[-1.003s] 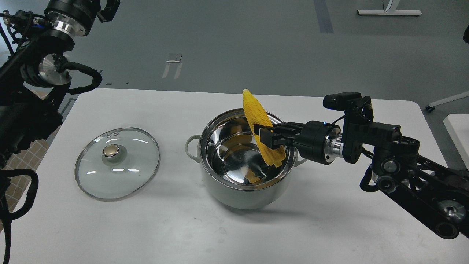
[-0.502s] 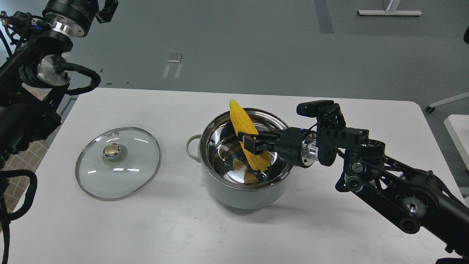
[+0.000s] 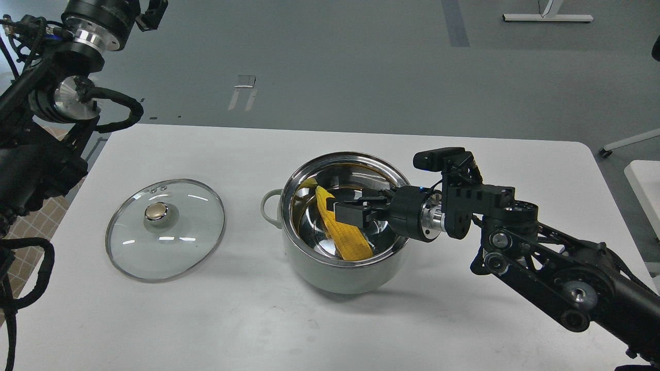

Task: Open pot and put corn in
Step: 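Release the corn and raise the right arm away from the pot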

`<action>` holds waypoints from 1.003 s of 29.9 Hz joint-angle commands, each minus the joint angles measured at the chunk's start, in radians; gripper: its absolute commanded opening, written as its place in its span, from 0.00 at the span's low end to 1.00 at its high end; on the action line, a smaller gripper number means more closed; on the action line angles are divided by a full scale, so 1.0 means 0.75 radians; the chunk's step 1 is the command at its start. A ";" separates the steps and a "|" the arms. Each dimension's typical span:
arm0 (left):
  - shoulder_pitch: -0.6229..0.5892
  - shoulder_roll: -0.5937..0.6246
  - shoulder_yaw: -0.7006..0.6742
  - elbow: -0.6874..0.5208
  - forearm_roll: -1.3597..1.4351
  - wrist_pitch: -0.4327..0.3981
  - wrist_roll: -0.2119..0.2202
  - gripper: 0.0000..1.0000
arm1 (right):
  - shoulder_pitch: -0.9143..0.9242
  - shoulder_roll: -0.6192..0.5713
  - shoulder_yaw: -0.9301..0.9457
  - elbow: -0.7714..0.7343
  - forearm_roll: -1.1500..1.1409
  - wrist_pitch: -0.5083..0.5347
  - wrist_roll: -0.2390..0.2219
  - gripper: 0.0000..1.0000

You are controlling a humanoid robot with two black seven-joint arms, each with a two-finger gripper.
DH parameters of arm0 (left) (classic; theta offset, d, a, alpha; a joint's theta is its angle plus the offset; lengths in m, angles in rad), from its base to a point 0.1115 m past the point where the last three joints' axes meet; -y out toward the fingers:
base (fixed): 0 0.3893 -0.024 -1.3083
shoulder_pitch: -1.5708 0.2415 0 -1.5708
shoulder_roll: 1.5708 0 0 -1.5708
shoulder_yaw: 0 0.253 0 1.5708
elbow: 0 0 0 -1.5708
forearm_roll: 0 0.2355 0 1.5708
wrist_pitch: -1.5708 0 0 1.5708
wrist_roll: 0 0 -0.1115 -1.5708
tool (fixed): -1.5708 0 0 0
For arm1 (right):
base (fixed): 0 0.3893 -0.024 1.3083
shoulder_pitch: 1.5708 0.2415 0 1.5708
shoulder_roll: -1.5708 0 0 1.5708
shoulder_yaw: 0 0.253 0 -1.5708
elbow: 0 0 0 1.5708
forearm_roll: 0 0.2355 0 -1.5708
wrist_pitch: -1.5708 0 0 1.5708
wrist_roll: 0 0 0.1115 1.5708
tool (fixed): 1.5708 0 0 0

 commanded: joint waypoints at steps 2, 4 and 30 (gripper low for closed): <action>0.000 0.002 0.002 0.000 -0.002 -0.002 0.006 0.93 | 0.000 0.039 0.206 0.013 0.006 0.000 0.000 0.97; 0.002 0.002 -0.005 0.000 -0.010 -0.010 0.010 0.95 | 0.002 0.094 0.342 0.003 0.006 0.000 0.004 0.97; 0.023 -0.127 -0.056 0.147 -0.080 -0.072 0.016 0.97 | 0.614 0.072 1.175 -1.329 1.172 -0.108 0.158 1.00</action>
